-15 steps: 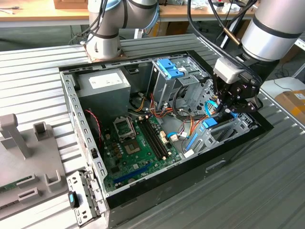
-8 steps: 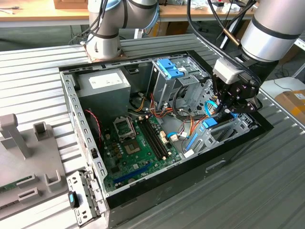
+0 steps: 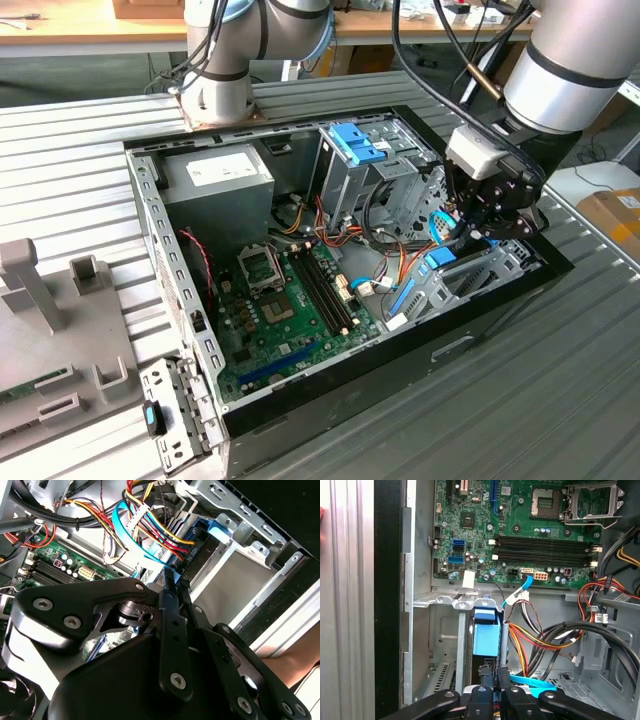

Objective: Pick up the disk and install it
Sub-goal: 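Insert the first disk wire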

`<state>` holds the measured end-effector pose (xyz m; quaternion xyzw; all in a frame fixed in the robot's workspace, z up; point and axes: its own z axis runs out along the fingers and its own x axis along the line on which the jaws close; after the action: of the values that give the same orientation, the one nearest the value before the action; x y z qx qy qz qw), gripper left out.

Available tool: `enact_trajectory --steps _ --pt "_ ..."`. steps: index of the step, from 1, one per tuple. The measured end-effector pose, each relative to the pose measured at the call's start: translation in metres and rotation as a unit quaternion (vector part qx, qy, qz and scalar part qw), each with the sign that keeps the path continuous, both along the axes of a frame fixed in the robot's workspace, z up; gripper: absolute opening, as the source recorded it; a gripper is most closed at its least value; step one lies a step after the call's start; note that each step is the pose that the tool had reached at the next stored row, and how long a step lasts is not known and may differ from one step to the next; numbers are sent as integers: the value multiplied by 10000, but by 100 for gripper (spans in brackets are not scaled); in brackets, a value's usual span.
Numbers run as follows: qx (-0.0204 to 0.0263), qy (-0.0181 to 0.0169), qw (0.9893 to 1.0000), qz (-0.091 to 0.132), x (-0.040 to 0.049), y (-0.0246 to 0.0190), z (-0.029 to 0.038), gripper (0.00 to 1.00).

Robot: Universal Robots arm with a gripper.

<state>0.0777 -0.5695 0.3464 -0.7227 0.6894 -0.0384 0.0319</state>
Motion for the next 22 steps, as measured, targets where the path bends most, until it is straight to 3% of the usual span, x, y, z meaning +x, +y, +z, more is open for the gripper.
enact_trajectory --steps 22 --pt "1 -20 10000 -22 -10 -28 6 16"
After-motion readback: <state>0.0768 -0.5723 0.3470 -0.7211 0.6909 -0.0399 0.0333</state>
